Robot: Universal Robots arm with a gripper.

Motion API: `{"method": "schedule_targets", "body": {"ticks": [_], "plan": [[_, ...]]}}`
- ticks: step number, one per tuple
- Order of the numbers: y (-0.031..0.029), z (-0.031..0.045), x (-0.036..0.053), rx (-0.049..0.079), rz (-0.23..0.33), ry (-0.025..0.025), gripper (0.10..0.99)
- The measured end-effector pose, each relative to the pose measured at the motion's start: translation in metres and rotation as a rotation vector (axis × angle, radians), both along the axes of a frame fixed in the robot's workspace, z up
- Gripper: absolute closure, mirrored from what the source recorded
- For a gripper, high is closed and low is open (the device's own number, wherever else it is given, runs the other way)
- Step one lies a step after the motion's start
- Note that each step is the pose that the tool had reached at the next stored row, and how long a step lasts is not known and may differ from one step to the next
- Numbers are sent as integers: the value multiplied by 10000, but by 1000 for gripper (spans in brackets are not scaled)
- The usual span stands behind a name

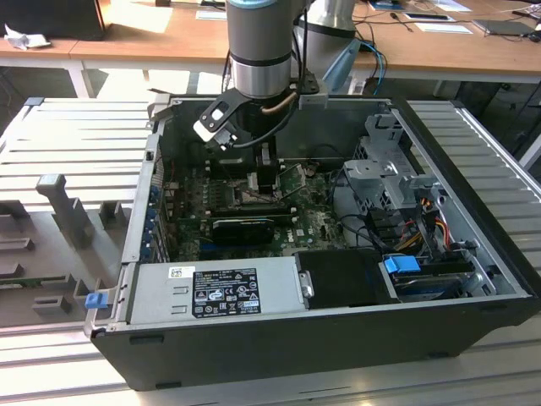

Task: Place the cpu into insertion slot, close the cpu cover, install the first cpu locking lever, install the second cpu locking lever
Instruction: 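Place the cpu into insertion slot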

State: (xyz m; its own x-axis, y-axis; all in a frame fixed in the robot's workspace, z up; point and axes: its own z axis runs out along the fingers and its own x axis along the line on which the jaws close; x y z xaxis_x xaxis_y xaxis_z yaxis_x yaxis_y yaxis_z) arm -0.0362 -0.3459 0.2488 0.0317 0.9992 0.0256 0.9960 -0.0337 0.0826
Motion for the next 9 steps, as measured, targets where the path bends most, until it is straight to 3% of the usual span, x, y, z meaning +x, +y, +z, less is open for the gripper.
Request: {"method": "schedule_targets", "body": {"ticks": [2,6,7,9], "plan": [[15,-99,-1,0,-1,0,553],[134,-163,-2,-2,0,1,553],[178,-249,-52,0,12,-1,553],[209,-290,-72,-1,85,1,553]]}}
